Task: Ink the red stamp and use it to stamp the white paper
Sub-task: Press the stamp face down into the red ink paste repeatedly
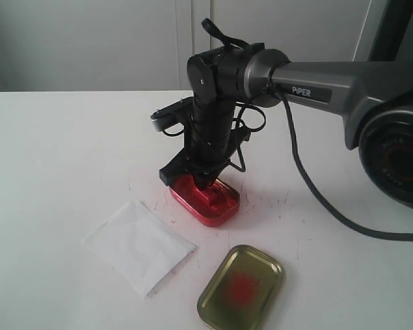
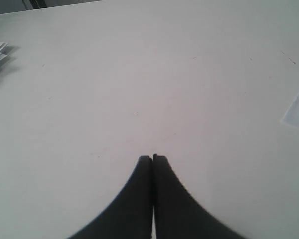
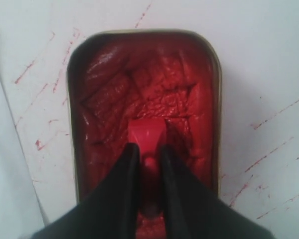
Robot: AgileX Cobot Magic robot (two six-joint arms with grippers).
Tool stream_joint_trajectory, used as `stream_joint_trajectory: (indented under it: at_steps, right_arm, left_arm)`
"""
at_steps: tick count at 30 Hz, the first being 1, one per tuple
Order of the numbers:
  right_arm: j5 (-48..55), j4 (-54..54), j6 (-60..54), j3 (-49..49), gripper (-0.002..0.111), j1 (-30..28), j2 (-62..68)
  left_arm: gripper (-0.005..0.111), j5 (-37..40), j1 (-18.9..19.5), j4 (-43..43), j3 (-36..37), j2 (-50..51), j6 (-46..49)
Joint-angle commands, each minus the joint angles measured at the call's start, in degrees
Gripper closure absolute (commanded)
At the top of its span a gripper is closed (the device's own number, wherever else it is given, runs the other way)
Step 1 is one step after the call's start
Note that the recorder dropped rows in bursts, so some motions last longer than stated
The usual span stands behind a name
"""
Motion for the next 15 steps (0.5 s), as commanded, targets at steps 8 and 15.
stream_joint_trajectory:
  at_steps: [8,15]
  right_arm:
    - [-2.48,0.63,1.73,-0.58,0.108,-0.15,-1.23]
    - [-0.93,0.52,1.62,-0.73,0.108,-0.15,-2.25]
  left_arm:
    - [0.107,0.14,-0.18,-0.21,0.15,-0.02,-0.22]
    - [0.107,0.14,-0.18,-0.21,0.15,-0.02,-0.22]
